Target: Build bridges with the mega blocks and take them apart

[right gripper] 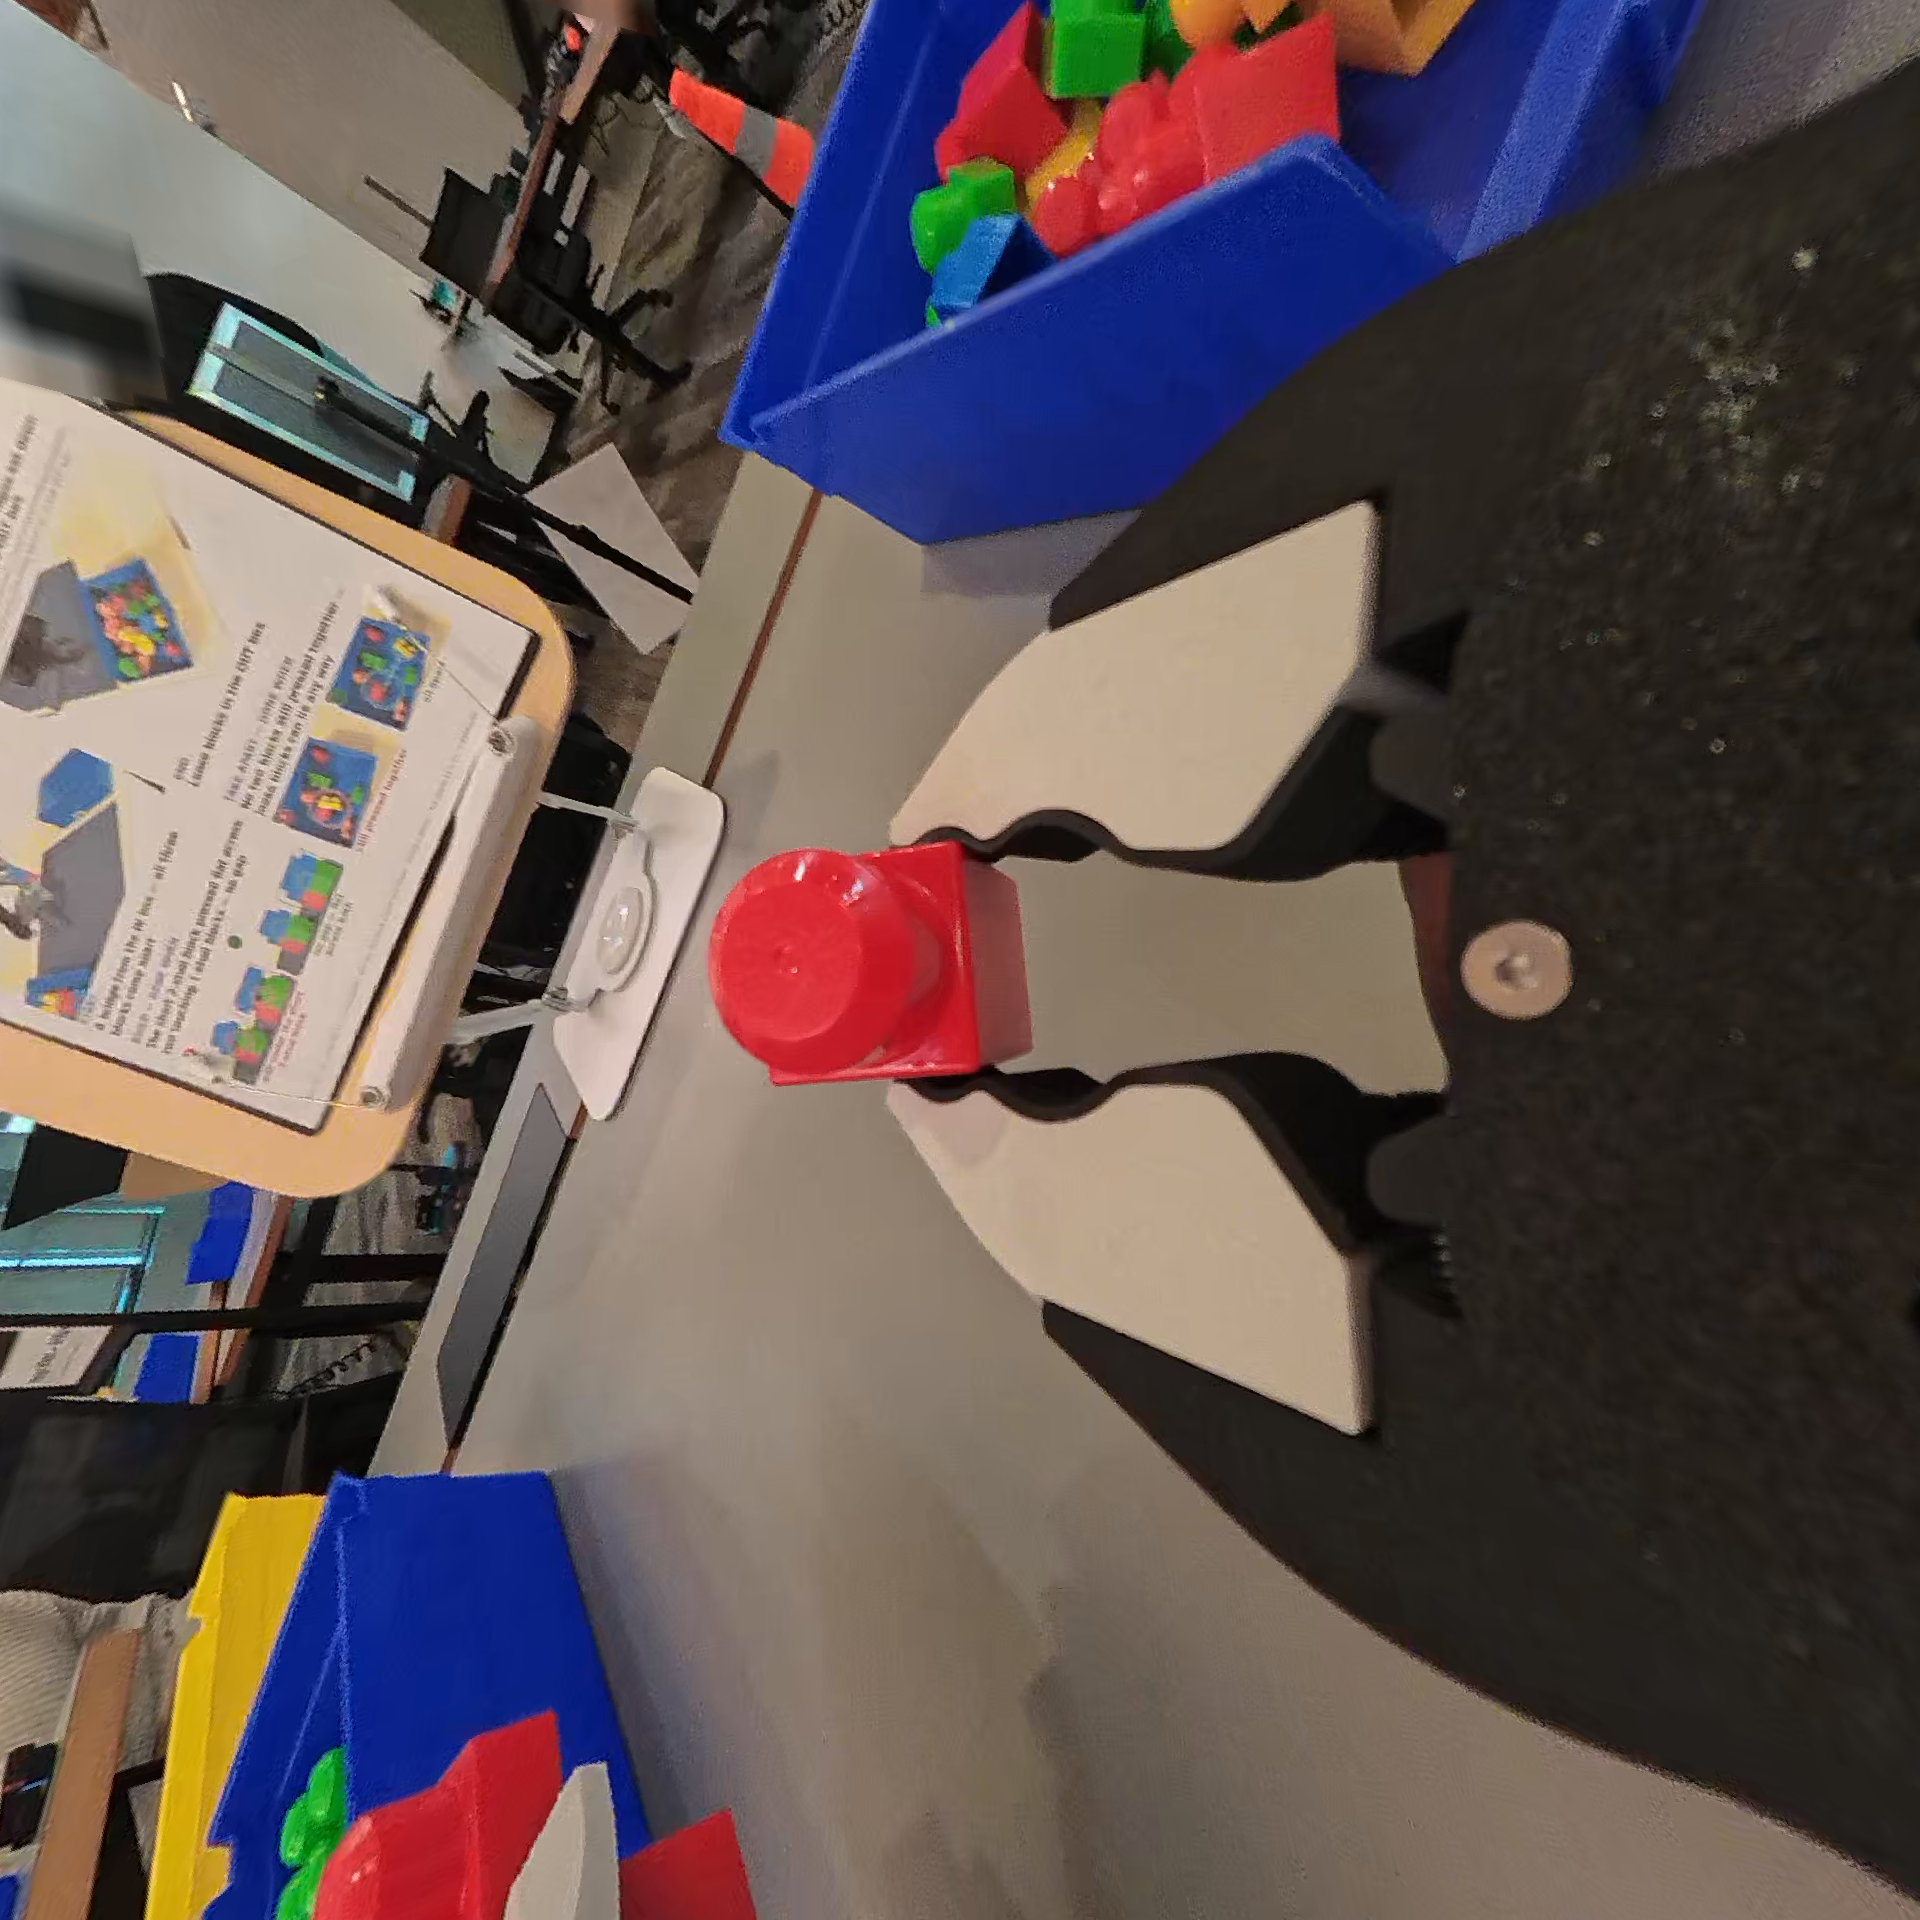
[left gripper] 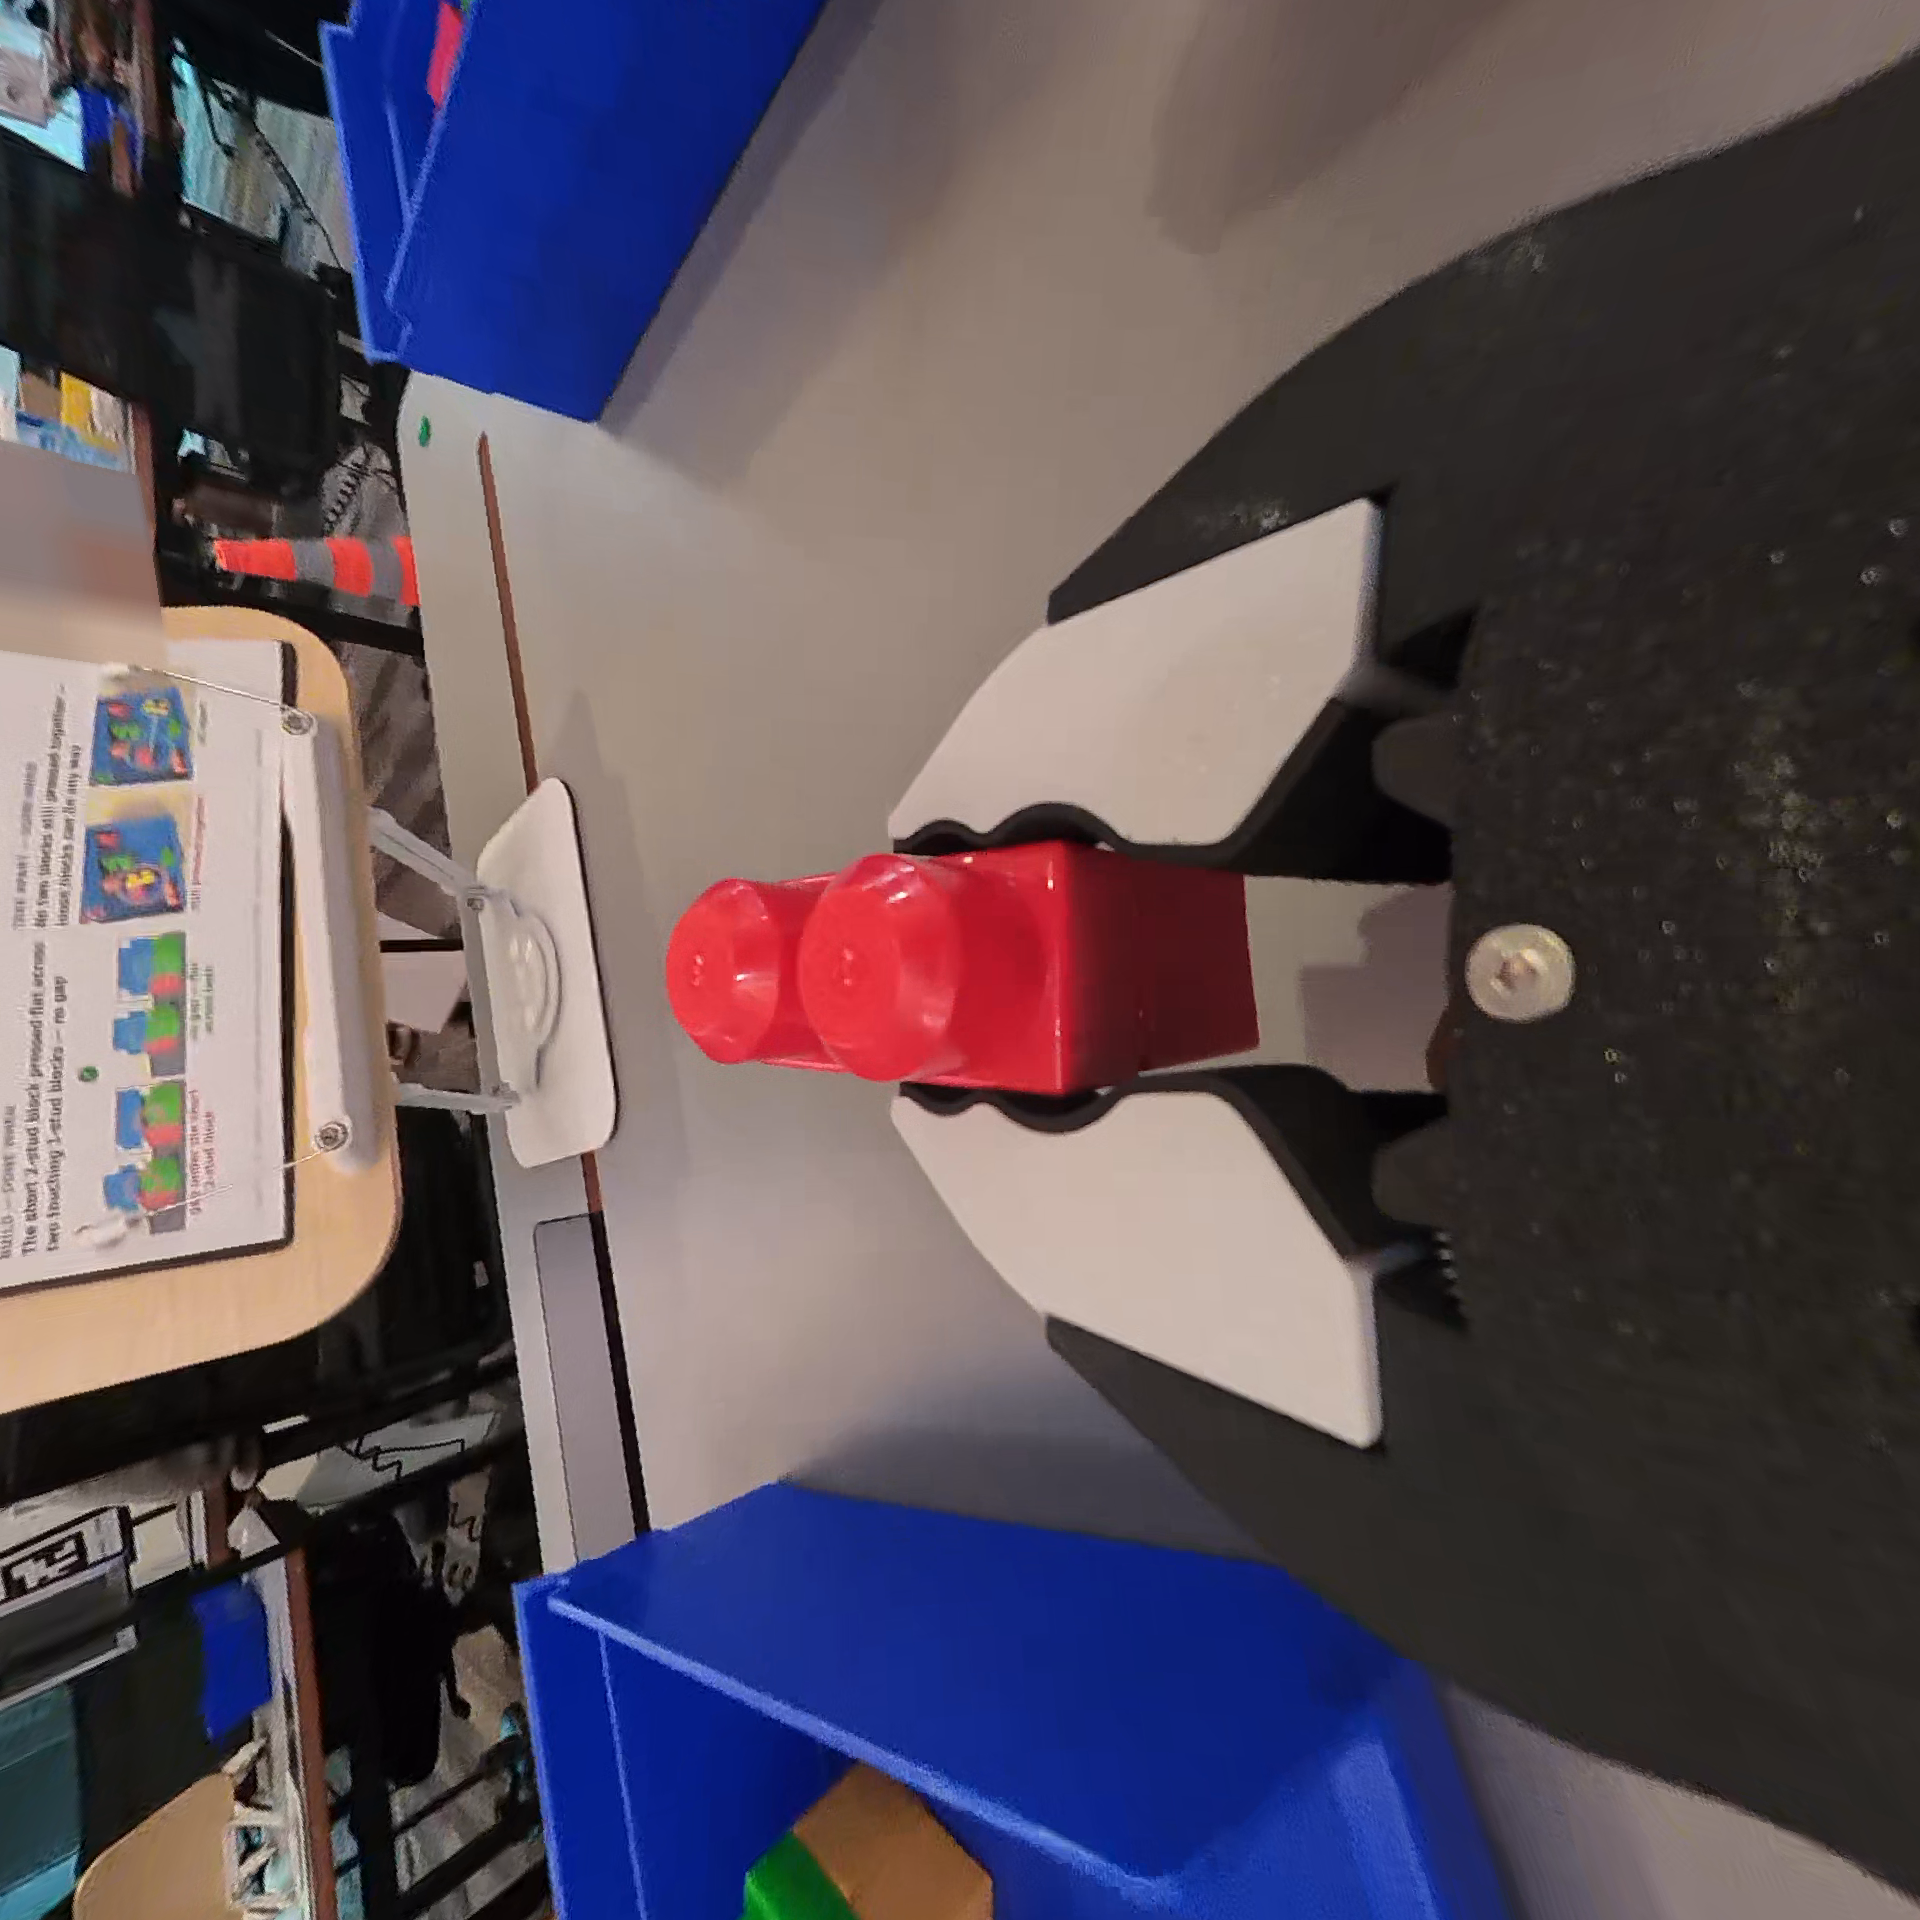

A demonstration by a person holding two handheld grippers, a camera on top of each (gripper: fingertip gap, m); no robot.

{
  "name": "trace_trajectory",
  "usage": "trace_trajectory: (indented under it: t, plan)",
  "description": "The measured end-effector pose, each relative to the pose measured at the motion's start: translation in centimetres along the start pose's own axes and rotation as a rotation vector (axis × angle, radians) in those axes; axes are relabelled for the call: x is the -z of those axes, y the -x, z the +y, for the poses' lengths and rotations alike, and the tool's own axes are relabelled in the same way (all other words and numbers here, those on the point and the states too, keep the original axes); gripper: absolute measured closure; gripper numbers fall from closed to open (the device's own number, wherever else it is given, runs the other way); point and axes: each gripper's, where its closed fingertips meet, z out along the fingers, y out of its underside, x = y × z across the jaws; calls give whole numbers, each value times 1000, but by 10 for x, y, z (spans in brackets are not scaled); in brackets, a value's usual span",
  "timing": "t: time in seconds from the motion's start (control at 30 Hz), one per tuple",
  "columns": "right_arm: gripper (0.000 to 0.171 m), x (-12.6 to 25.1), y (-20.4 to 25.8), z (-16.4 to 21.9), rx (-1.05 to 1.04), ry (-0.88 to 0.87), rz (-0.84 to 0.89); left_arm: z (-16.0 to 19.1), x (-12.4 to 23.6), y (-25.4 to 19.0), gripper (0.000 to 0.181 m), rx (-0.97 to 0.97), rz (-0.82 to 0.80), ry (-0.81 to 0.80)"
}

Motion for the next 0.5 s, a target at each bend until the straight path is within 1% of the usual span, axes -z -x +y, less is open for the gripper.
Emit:
trace_trajectory:
  t: [0.13, 0.37, 0.43, 0.5]
  plan:
    - [134, 0, 4, 10, -3, 24, -13, 6, 3, 2, 140, 18, 9, 13]
    - [134, 1, -1, 11, -22, 26, -9, 11, 2, 2, 140, 4, 14, 28]
    - [134, 1, -6, 11, -26, 31, 2, 13, 1, -1, 140, 3, 35, 38]
    - [134, 2, -20, 5, -26, 25, 27, 14, 1, -2, 140, 0, 39, 38]
